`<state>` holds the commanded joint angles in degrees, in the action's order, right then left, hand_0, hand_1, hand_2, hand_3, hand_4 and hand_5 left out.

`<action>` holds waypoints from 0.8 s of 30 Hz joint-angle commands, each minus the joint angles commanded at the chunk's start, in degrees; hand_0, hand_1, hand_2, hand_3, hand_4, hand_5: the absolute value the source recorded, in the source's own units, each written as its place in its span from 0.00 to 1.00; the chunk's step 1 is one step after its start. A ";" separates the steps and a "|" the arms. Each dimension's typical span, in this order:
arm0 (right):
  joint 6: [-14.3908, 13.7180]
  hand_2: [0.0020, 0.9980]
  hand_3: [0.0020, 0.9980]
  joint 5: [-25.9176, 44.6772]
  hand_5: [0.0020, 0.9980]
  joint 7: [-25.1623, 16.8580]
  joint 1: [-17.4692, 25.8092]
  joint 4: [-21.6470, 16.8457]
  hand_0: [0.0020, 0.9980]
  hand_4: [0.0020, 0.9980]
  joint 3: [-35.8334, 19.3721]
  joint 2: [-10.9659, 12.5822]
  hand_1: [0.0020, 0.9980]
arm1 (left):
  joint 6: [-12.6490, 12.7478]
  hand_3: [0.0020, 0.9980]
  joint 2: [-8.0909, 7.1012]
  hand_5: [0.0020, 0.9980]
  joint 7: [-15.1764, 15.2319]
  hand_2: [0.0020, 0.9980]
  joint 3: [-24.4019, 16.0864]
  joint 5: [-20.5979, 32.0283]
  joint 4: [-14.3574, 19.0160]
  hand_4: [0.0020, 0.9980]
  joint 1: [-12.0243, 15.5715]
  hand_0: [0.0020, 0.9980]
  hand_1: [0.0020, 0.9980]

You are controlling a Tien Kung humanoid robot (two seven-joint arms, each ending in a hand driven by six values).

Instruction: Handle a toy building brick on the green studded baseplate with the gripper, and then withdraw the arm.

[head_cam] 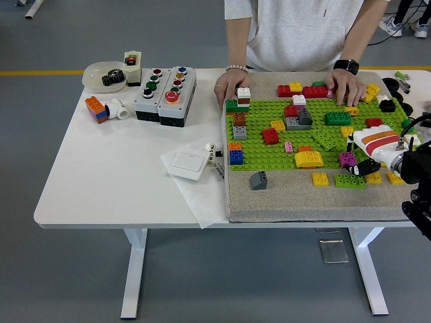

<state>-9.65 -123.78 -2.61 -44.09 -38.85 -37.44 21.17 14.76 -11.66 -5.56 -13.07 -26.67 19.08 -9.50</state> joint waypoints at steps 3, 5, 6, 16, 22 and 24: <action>0.04 0.55 0.51 -0.02 0.39 -0.03 0.04 0.03 0.41 0.80 -0.01 -0.01 0.49 | -0.02 0.62 0.00 0.65 -0.04 0.78 -0.06 -0.09 0.00 0.65 0.01 0.81 0.80; 0.03 0.55 0.51 -0.05 0.39 -0.05 0.08 0.03 0.41 0.80 0.03 0.01 0.49 | -0.01 0.62 0.02 0.65 -0.05 0.78 -0.09 -0.13 -0.01 0.65 0.06 0.81 0.80; 0.00 0.54 0.51 -0.05 0.39 -0.05 0.10 0.02 0.42 0.80 0.04 0.02 0.48 | -0.01 0.62 0.03 0.65 -0.06 0.78 -0.11 -0.16 -0.02 0.65 0.08 0.81 0.80; -0.19 0.54 0.50 0.07 0.38 -0.18 0.23 -0.12 0.42 0.79 0.08 0.04 0.48 | -0.09 0.62 0.00 0.65 -0.19 0.78 -0.33 -0.52 -0.02 0.65 0.17 0.81 0.80; -0.34 0.54 0.50 0.10 0.39 -0.20 0.26 -0.39 0.41 0.79 -0.01 0.35 0.48 | -0.10 0.62 -0.01 0.65 -0.18 0.78 -0.35 -0.54 -0.04 0.65 0.19 0.81 0.80; -0.38 0.54 0.50 0.10 0.42 -0.21 0.24 -0.46 0.40 0.78 -0.03 0.39 0.48 | -0.12 0.62 -0.02 0.65 -0.20 0.78 -0.37 -0.57 -0.05 0.65 0.17 0.81 0.80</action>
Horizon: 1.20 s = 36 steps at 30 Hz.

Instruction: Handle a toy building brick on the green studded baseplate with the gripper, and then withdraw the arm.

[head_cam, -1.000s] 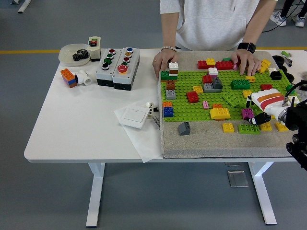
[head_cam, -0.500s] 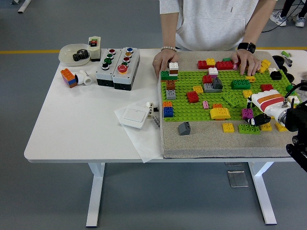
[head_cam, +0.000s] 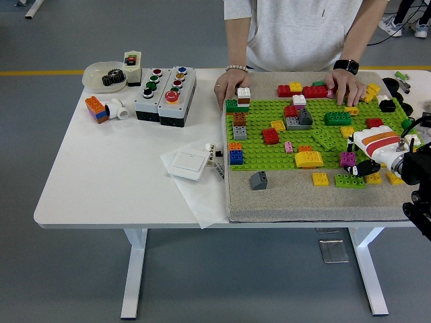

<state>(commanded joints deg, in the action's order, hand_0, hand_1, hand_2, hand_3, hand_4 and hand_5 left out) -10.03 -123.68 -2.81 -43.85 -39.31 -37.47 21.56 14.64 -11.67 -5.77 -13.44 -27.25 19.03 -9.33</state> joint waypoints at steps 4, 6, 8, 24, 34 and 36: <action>-0.13 0.54 0.50 0.06 0.42 0.01 -0.02 -0.18 0.40 0.78 -0.07 0.14 0.48 | 0.01 0.62 -0.01 0.65 0.02 0.78 0.00 0.03 -0.03 0.65 -0.06 0.81 0.80; -0.13 0.53 0.50 0.08 0.43 0.02 -0.01 -0.36 0.40 0.77 -0.12 0.26 0.48 | 0.01 0.62 -0.02 0.65 0.04 0.78 0.00 0.05 -0.04 0.65 -0.07 0.81 0.80; -0.12 0.53 0.50 0.08 0.43 0.03 0.00 -0.43 0.40 0.77 -0.13 0.29 0.48 | 0.01 0.62 -0.03 0.65 0.04 0.78 0.00 0.06 -0.04 0.65 -0.07 0.81 0.80; 0.66 0.53 0.50 0.19 0.43 0.58 0.46 -9.78 0.40 0.77 -0.68 2.97 0.48 | 0.10 0.62 -0.07 0.65 0.18 0.78 0.14 0.32 -0.18 0.65 -0.07 0.80 0.80; 1.56 0.53 0.50 3.14 0.43 0.46 0.06 -13.47 0.42 0.77 0.85 3.17 0.48 | 0.13 0.62 -0.11 0.65 0.20 0.78 0.17 0.39 -0.20 0.65 -0.11 0.80 0.80; 1.62 0.53 0.50 3.40 0.42 0.43 0.01 -13.61 0.42 0.77 0.97 3.16 0.48 | 0.13 0.62 -0.11 0.65 0.20 0.78 0.17 0.40 -0.20 0.65 -0.11 0.80 0.80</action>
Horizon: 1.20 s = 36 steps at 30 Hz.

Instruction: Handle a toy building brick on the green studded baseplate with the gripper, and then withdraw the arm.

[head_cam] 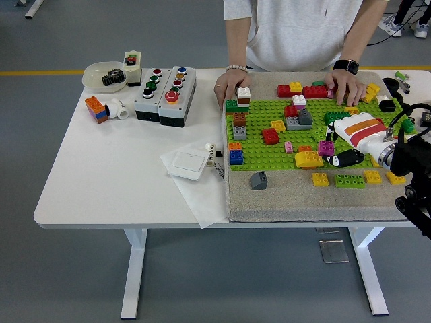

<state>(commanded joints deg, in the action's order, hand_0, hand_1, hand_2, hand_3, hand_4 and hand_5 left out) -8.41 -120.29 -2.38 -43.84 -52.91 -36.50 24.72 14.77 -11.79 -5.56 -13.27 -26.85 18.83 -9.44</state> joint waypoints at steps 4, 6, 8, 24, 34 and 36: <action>0.82 0.53 0.50 1.66 0.42 -0.42 -0.85 -0.27 0.42 0.77 1.44 -0.38 0.48 | 0.02 0.62 -0.01 0.65 0.03 0.78 0.05 0.11 0.00 0.65 -0.05 0.80 0.80; 1.00 0.53 0.50 2.03 0.42 -0.57 -1.14 -0.20 0.42 0.77 1.81 -0.59 0.48 | 0.03 0.62 -0.01 0.65 0.05 0.78 0.07 0.18 0.00 0.65 -0.05 0.80 0.80; 1.13 0.53 0.50 2.16 0.42 -0.65 -1.42 -0.07 0.42 0.77 2.21 -0.79 0.48 | 0.01 0.62 -0.03 0.65 0.02 0.78 0.07 0.14 0.01 0.65 -0.09 0.80 0.80; -0.01 0.53 0.51 -3.93 0.42 -1.97 -3.39 1.66 0.43 0.77 5.01 -1.87 0.48 | 0.03 0.62 0.02 0.65 -0.08 0.78 0.12 0.00 0.13 0.65 -0.17 0.80 0.80; -0.32 0.54 0.50 -4.32 0.41 -3.24 -4.36 4.01 0.43 0.77 6.57 -2.32 0.48 | 0.05 0.62 0.09 0.65 -0.15 0.78 0.00 -0.27 0.19 0.65 -0.16 0.81 0.80; -0.51 0.54 0.50 -4.16 0.41 -3.47 -4.58 4.39 0.43 0.77 6.84 -2.46 0.48 | 0.02 0.62 0.10 0.65 -0.21 0.78 -0.09 -0.46 0.20 0.65 -0.18 0.81 0.80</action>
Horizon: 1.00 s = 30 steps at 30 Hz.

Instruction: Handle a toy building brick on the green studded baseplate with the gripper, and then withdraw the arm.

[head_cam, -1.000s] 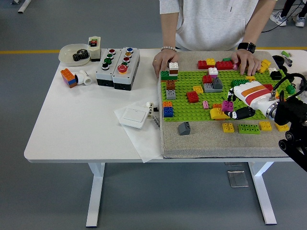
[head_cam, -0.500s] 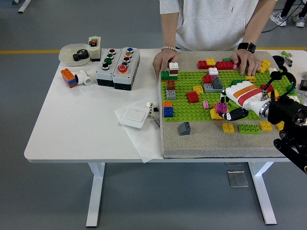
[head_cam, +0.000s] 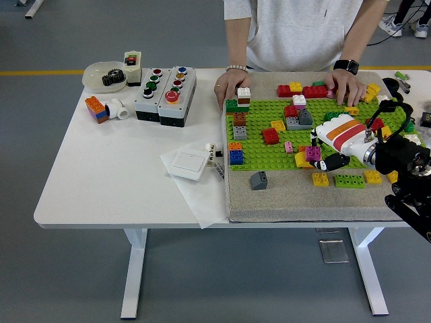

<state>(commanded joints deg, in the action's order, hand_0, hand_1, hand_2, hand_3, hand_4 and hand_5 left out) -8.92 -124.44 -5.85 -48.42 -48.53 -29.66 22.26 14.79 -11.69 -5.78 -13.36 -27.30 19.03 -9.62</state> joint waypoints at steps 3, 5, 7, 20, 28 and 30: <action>-0.16 0.54 0.51 0.09 0.41 -0.17 -0.30 0.46 0.43 0.78 0.34 -0.24 0.48 | -0.04 0.62 0.02 0.65 -0.06 0.78 -0.06 -0.13 0.03 0.65 -0.04 0.81 0.80; -0.23 0.54 0.51 0.05 0.41 -0.24 -0.43 0.71 0.43 0.78 0.43 -0.39 0.48 | -0.03 0.62 0.02 0.65 -0.06 0.78 -0.06 -0.17 0.04 0.65 -0.08 0.81 0.80; -0.26 0.54 0.51 0.02 0.41 -0.37 -0.62 1.07 0.43 0.78 0.56 -0.58 0.48 | -0.04 0.62 0.01 0.65 -0.06 0.78 -0.09 -0.23 0.06 0.65 -0.15 0.81 0.81; 0.20 0.54 0.51 -0.06 0.41 -0.57 -1.14 2.51 0.43 0.78 0.97 -1.00 0.48 | -0.03 0.62 0.08 0.65 0.02 0.78 0.06 0.01 0.08 0.65 -0.40 0.82 0.81; 0.27 0.54 0.51 -0.34 0.41 -0.72 -1.13 2.11 0.43 0.78 1.01 -0.79 0.48 | -0.01 0.62 0.05 0.65 0.12 0.78 0.12 0.23 0.03 0.65 -0.40 0.82 0.81; 0.28 0.54 0.51 -0.39 0.41 -0.72 -1.12 1.96 0.43 0.78 1.02 -0.77 0.48 | -0.01 0.62 0.04 0.65 0.13 0.78 0.17 0.25 0.04 0.65 -0.42 0.82 0.81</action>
<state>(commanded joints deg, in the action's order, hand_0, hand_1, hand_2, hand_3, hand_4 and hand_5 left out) -8.63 -124.83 -6.57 -49.53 -46.57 -28.64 21.50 14.78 -11.65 -5.65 -13.20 -27.05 19.07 -10.04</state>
